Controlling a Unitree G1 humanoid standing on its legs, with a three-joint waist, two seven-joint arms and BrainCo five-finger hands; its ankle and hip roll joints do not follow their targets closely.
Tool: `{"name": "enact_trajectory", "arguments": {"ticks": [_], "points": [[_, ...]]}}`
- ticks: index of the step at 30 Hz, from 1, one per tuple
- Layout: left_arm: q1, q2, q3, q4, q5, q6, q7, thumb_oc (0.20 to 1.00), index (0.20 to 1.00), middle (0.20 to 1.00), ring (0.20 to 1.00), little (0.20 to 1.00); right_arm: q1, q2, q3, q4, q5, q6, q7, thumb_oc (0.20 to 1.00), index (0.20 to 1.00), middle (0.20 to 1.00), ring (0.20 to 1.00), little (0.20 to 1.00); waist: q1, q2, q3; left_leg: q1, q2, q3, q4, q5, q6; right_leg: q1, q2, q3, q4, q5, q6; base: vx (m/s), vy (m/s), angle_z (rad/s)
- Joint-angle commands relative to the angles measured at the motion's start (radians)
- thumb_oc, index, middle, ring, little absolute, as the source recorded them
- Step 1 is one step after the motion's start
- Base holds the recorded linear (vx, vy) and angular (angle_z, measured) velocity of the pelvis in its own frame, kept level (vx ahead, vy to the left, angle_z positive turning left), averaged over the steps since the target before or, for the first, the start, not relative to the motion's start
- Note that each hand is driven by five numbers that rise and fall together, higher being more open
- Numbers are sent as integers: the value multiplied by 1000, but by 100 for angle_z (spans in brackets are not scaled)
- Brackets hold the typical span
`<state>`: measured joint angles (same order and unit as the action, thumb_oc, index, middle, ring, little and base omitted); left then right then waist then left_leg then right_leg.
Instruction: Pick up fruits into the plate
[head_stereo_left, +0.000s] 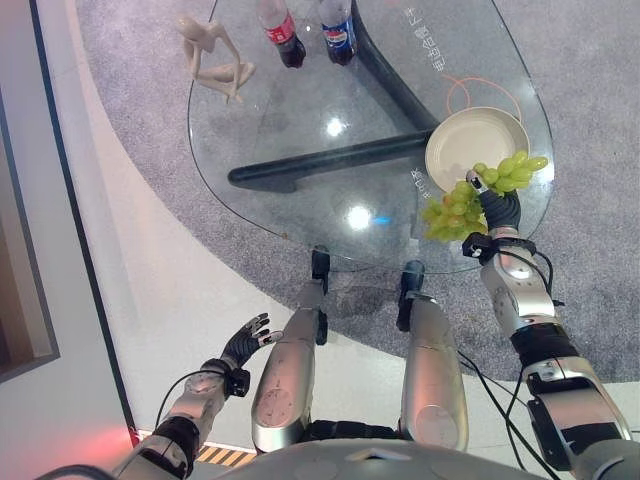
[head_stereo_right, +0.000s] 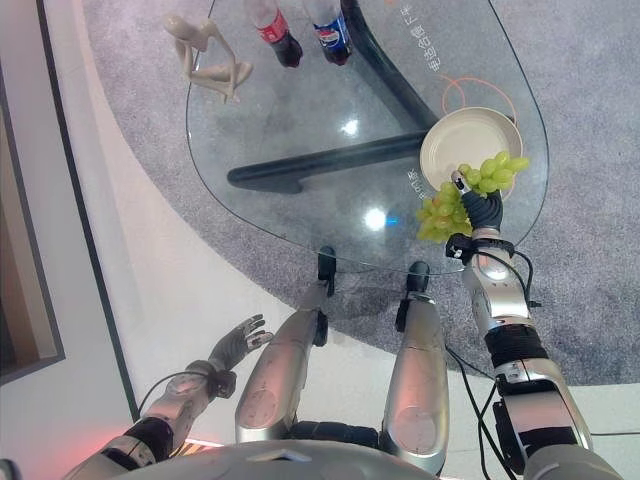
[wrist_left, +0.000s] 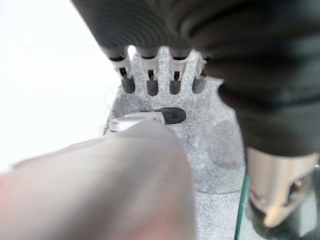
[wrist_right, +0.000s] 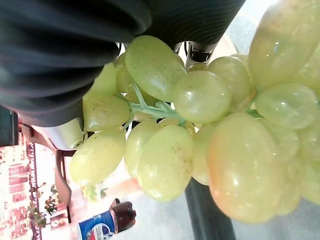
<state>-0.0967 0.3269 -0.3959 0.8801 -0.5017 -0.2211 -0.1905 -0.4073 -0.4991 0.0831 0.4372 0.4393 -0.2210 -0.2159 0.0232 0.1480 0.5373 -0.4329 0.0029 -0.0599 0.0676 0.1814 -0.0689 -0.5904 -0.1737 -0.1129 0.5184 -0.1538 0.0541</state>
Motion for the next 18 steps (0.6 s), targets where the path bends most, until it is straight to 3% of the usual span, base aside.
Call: {"name": "enact_trajectory", "arguments": {"ticks": [1, 11, 18], "points": [[38, -3, -2, -28, -29, -23, 1, 1000, 1000, 1000, 1000, 1000, -14, -66, -15, -114, -34, -76, -20, 200, 200, 200, 200, 200, -15, 35, -17, -15, -82, 19, 126, -147, 52, 36, 72, -33, -133, 95, -28, 0, 0, 0], [62, -15, -9, -49, -35, -29, -1, 1000, 1000, 1000, 1000, 1000, -25, -79, -48, -156, -29, -87, -44, 200, 200, 200, 200, 200, -24, 67, -17, -23, -79, 33, 123, -142, 44, 11, 77, -16, -115, 85, -31, 11, 8, -5], [67, -14, -11, -51, -40, -40, -12, 1000, 1000, 1000, 1000, 1000, -23, -76, -38, -153, -59, -79, -45, 200, 200, 200, 200, 200, -26, 68, -17, -16, -73, 37, 116, -142, 43, 12, 84, -12, -116, 83, -34, 6, 2, -2]]}}
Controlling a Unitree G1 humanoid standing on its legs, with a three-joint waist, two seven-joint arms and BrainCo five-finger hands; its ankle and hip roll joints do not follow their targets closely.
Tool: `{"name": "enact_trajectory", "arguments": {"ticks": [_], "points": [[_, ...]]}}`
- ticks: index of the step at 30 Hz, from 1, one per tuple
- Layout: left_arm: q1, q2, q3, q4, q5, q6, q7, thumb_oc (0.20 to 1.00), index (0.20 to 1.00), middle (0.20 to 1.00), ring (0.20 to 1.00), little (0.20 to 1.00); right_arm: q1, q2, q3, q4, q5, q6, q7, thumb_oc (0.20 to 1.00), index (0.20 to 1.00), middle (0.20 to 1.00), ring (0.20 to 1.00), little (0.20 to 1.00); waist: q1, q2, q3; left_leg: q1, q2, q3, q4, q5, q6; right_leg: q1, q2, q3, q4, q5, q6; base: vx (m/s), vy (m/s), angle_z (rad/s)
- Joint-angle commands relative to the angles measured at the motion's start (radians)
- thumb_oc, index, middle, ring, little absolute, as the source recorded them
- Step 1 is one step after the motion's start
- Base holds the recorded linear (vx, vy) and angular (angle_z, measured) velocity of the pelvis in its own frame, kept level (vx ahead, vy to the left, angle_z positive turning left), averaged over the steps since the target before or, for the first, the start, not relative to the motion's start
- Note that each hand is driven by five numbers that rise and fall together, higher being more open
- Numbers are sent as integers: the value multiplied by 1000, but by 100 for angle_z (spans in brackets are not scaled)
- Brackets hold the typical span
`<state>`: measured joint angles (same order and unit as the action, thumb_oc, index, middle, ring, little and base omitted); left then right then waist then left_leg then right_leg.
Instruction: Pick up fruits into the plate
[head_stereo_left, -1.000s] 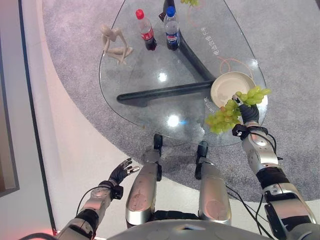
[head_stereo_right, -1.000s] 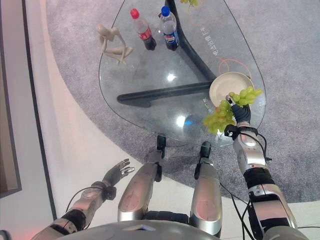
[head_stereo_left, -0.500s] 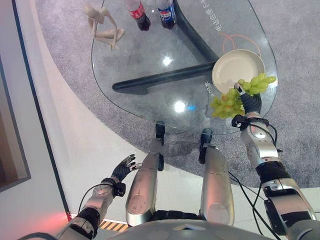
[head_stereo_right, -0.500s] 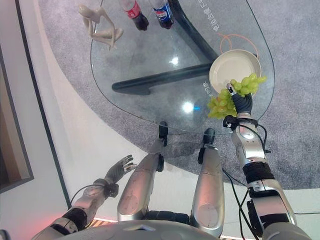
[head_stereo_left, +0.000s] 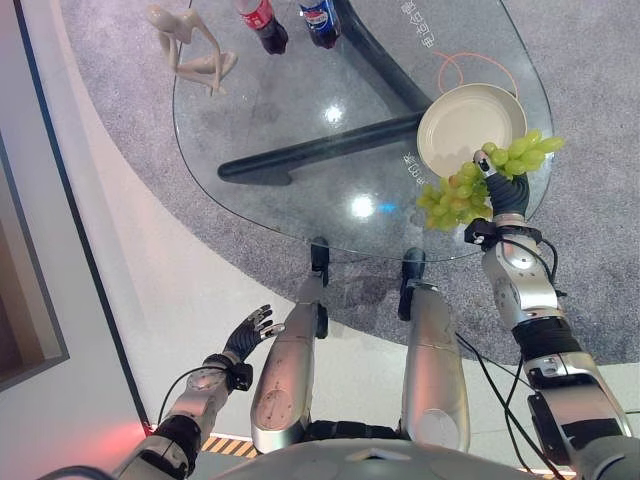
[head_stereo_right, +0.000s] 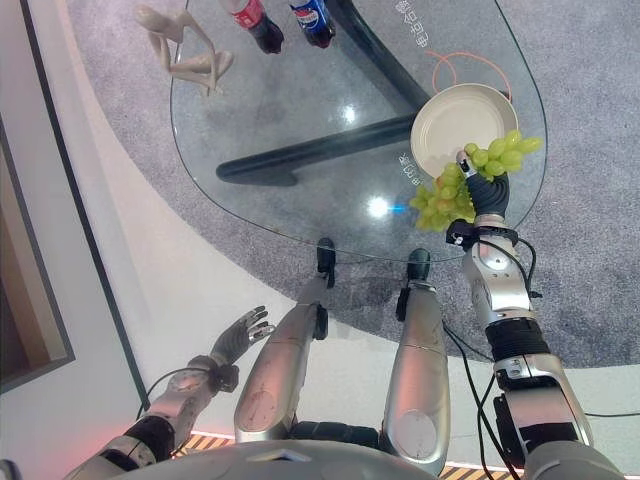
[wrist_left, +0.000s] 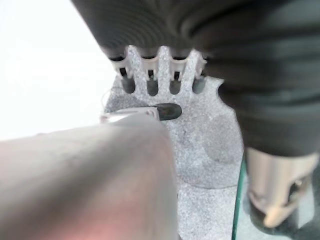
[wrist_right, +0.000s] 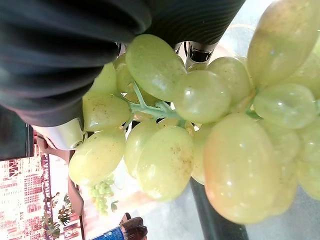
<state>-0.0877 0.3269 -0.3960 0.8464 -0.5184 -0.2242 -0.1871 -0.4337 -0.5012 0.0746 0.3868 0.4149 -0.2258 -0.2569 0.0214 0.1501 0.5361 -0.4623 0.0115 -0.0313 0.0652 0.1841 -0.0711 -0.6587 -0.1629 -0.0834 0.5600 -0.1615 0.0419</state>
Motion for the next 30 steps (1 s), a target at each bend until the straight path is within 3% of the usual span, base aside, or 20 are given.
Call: {"name": "enact_trajectory", "arguments": {"ticks": [1, 10, 18, 30], "points": [[58, -14, -11, -18, -25, -39, -16, 1000, 1000, 1000, 1000, 1000, 6, -72, -25, -102, -41, -71, -5, 200, 200, 200, 200, 200, -24, 65, -16, 15, -82, 8, 118, -145, 46, 82, 75, -42, -158, 91, -22, 0, 0, 0], [55, -11, -10, -19, -29, -34, -8, 1000, 1000, 1000, 1000, 1000, 16, -55, -3, -84, -52, -78, 5, 200, 200, 200, 200, 200, -21, 50, -16, 49, -79, -1, 108, -148, 47, 116, 79, -57, -163, 88, -25, -3, -1, 1], [58, -18, 5, 22, -26, -43, -21, 1000, 1000, 1000, 1000, 1000, 34, -37, -3, -108, -44, -111, 35, 200, 200, 200, 200, 200, -25, 26, -16, 166, -74, -15, 73, -155, 47, 240, 82, -73, -210, 85, -28, -4, 27, 5], [86, -40, 55, 127, 16, -20, -25, 1000, 1000, 1000, 1000, 1000, 135, 0, -22, -122, -31, -157, 57, 200, 200, 200, 200, 200, -13, -57, -153, 312, -56, -3, 39, -185, 36, 448, 74, -102, -360, 114, -15, 75, 14, 7]]}}
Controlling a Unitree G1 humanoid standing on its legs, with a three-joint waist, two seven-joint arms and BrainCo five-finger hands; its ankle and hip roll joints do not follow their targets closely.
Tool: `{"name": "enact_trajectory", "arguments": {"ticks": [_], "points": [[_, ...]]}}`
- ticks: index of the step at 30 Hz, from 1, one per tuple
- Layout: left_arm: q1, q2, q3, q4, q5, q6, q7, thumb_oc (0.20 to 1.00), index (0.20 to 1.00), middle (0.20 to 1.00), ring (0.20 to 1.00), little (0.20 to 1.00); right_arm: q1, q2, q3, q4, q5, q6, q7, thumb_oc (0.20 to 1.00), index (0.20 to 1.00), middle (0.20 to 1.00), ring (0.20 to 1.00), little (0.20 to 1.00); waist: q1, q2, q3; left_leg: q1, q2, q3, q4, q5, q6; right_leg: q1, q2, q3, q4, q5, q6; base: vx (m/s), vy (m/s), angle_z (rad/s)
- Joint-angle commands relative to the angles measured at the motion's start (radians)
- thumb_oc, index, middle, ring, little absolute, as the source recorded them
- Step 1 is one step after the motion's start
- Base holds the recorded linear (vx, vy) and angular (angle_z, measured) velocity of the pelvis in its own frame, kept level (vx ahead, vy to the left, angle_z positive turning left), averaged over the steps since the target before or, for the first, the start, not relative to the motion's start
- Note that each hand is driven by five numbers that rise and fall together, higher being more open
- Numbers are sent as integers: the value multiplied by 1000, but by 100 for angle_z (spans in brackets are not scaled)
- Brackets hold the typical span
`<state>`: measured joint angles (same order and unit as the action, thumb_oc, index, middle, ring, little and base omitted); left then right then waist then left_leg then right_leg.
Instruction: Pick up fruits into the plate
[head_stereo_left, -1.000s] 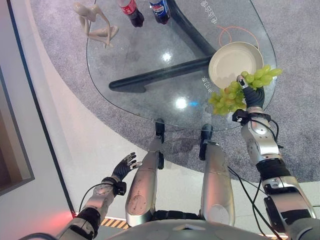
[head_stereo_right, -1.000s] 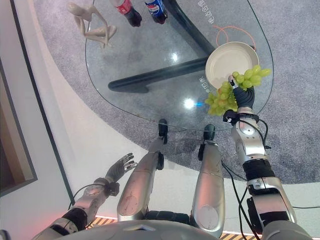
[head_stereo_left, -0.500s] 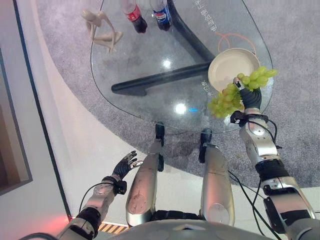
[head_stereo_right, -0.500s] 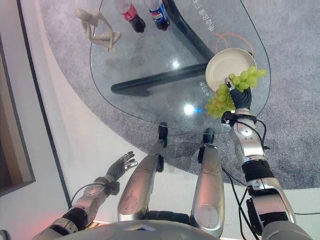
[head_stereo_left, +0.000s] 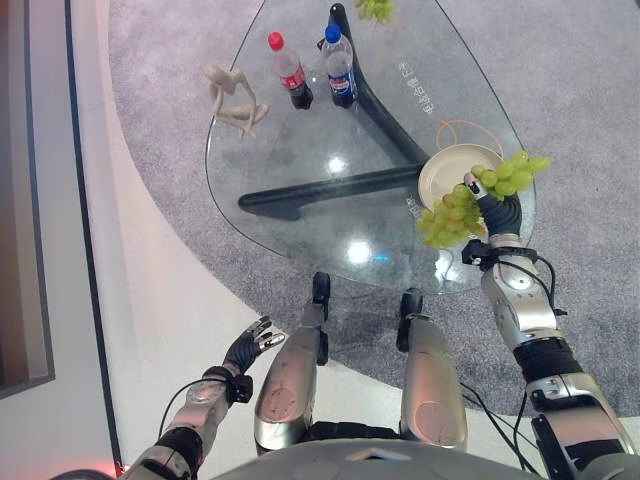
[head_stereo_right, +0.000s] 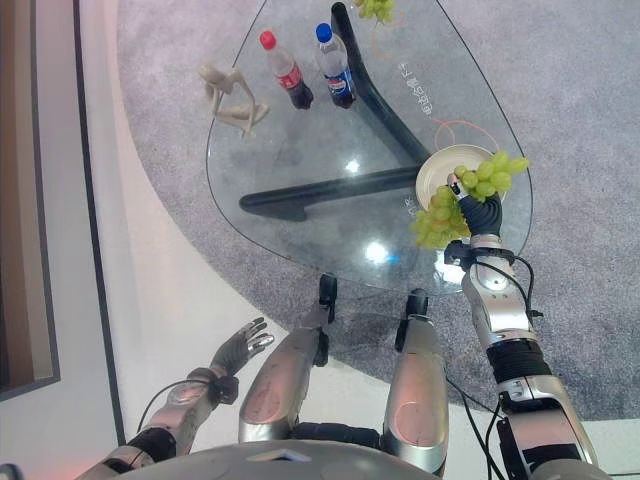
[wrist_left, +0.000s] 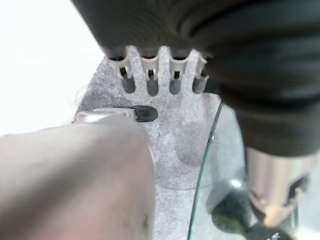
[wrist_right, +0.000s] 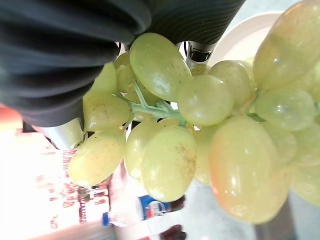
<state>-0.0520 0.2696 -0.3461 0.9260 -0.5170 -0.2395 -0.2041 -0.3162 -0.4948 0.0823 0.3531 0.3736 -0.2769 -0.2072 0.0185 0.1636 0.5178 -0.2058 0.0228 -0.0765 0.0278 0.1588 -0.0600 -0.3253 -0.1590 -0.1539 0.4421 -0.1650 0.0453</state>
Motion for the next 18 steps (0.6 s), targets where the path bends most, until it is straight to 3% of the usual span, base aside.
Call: {"name": "enact_trajectory", "arguments": {"ticks": [1, 10, 18], "points": [[54, 15, 10, 54, 18, -2, -6, 1000, 1000, 1000, 1000, 1000, 24, -4, -32, -90, 14, -104, 9, 200, 200, 200, 200, 200, -9, -76, -145, 65, -66, 44, 73, -161, 25, 128, 70, -33, -250, 118, -18, 120, 0, 6], [98, 10, 49, 121, 75, 33, -11, 1000, 1000, 1000, 1000, 1000, 105, 11, -69, -84, 48, -98, -1, 200, 200, 200, 200, 200, 14, -121, -230, 155, -69, 37, 50, -181, 28, 258, 80, -57, -309, 109, -20, 106, -16, 10], [137, 0, 61, 169, 105, 28, -19, 1000, 1000, 1000, 1000, 1000, 142, 1, -96, -35, 55, -81, -31, 200, 200, 200, 200, 200, 25, -125, -267, 203, -69, 39, 32, -185, 29, 316, 80, -69, -347, 118, -19, 72, 3, 10]]}}
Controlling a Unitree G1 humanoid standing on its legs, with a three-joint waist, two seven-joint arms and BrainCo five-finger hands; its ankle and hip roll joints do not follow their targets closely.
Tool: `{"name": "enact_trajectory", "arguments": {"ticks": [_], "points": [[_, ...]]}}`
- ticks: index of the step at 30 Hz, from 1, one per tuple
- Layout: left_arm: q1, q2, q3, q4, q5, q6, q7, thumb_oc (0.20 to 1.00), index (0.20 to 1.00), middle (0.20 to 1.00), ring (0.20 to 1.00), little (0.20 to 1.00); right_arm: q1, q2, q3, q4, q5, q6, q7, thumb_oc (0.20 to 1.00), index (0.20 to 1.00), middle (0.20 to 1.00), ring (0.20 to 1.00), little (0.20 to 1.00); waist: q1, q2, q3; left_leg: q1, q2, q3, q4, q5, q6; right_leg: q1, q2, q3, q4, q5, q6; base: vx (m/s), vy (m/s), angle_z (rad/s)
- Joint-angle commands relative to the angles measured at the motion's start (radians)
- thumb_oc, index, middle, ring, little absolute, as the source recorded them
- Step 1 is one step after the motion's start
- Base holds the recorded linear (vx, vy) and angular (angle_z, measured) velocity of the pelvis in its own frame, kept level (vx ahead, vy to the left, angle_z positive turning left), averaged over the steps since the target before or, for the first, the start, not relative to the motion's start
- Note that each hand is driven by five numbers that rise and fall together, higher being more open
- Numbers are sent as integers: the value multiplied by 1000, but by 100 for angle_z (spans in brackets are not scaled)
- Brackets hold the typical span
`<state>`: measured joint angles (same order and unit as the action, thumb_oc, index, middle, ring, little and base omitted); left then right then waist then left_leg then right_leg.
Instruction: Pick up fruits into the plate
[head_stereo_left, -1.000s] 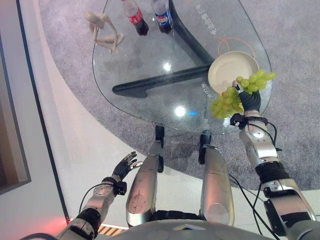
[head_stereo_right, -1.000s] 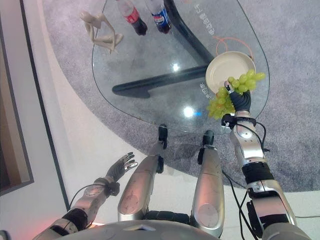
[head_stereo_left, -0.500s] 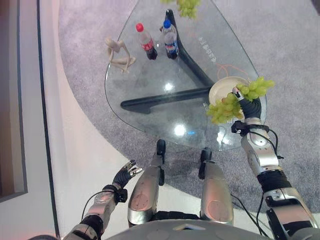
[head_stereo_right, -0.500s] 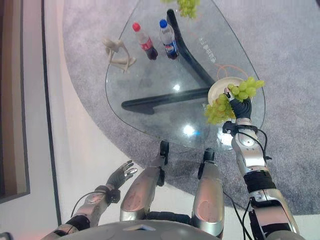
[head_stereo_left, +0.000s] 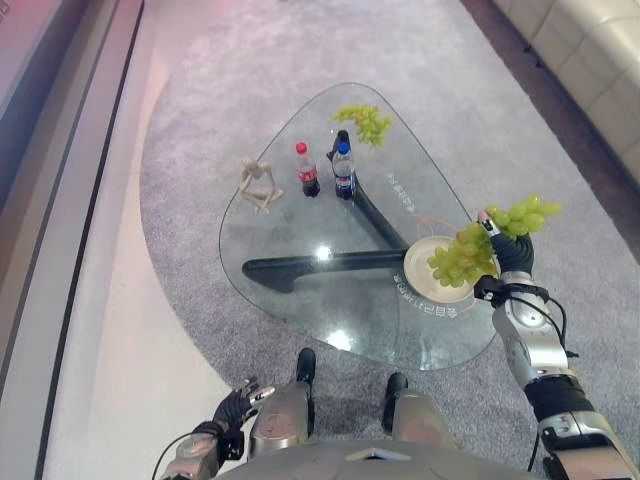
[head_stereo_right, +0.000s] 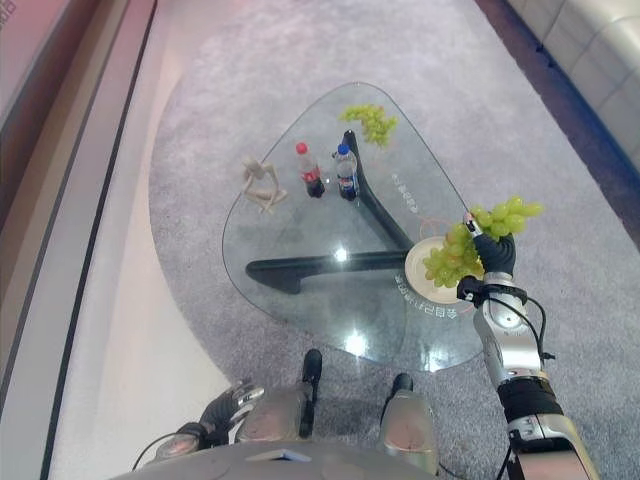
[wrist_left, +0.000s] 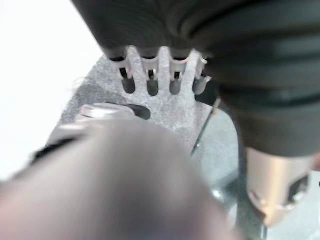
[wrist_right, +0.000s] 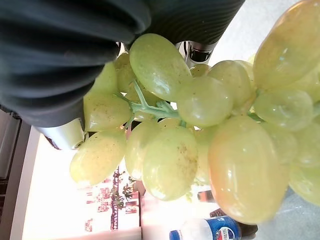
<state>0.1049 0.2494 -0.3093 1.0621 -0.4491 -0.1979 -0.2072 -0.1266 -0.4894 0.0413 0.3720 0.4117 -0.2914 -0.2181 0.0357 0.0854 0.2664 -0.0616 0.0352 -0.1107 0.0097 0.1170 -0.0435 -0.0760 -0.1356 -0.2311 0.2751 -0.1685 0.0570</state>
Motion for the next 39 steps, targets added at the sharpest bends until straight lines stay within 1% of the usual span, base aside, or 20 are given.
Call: {"name": "enact_trajectory", "arguments": {"ticks": [1, 8, 15, 22, 23, 27, 29, 30, 34, 39], "points": [[-18, 20, 25, 36, 38, -14, -16, 1000, 1000, 1000, 1000, 1000, -47, -6, -56, -51, 17, -66, -23, 200, 200, 200, 200, 200, 9, -47, -17, 60, -82, 73, 49, -143, 12, 68, 57, 8, -182, 122, -31, 25, 3, 5], [-3, 16, 28, 53, 55, -12, -17, 1000, 1000, 1000, 1000, 1000, -27, -18, -64, -18, 19, -57, -17, 200, 200, 200, 200, 200, 12, -43, -22, 77, -88, 66, 46, -144, 13, 89, 54, 3, -186, 120, -35, 45, 2, 3], [-7, 18, 18, 48, 49, -11, -23, 1000, 1000, 1000, 1000, 1000, -35, -31, -54, -2, 10, -52, -28, 200, 200, 200, 200, 200, 12, -31, -4, 70, -94, 56, 49, -140, 12, 82, 49, -2, -177, 116, -39, 6, 4, 5], [-12, 14, 0, 44, 38, -21, -32, 1000, 1000, 1000, 1000, 1000, -41, -61, -56, 8, 0, -45, -43, 200, 200, 200, 200, 200, 8, -4, 28, 48, -108, 37, 64, -135, 14, 52, 42, -8, -143, 103, -49, 3, 12, 2], [-12, 12, -6, 41, 36, -24, -33, 1000, 1000, 1000, 1000, 1000, -44, -73, -57, 6, -9, -39, -49, 200, 200, 200, 200, 200, 8, 7, 43, 39, -114, 30, 71, -134, 15, 38, 40, -9, -128, 97, -52, -9, 35, 2], [-23, 13, -24, 35, 14, -32, -44, 1000, 1000, 1000, 1000, 1000, -62, -96, -51, 4, -16, -32, -71, 200, 200, 200, 200, 200, 1, 33, 76, 6, -123, 22, 88, -127, 16, -10, 32, -10, -86, 89, -58, -44, 49, 1], [-25, 11, -30, 36, 6, -39, -46, 1000, 1000, 1000, 1000, 1000, -70, -102, -48, 5, -22, -26, -75, 200, 200, 200, 200, 200, -1, 42, 84, -3, -125, 20, 89, -124, 16, -23, 31, -7, -80, 89, -60, -48, 46, 1], [-26, 9, -37, 34, -1, -48, -50, 1000, 1000, 1000, 1000, 1000, -78, -107, -42, 8, -28, -21, -82, 200, 200, 200, 200, 200, -3, 53, 96, -13, -127, 19, 89, -119, 15, -39, 29, -6, -72, 88, -60, -55, 43, 1], [-35, 4, -57, 31, -6, -71, -49, 1000, 1000, 1000, 1000, 1000, -87, -106, -31, 20, -31, -22, -98, 200, 200, 200, 200, 200, -2, 71, 116, -34, -133, 11, 89, -113, 16, -68, 25, -9, -55, 85, -61, -65, 24, 1], [-46, 3, -69, 24, -15, -78, -58, 1000, 1000, 1000, 1000, 1000, -96, -99, -22, 40, -14, -25, -92, 200, 200, 200, 200, 200, -8, 89, 124, -48, -138, 14, 84, -109, 16, -97, 19, -9, -43, 85, -59, -46, 38, 1]]}}
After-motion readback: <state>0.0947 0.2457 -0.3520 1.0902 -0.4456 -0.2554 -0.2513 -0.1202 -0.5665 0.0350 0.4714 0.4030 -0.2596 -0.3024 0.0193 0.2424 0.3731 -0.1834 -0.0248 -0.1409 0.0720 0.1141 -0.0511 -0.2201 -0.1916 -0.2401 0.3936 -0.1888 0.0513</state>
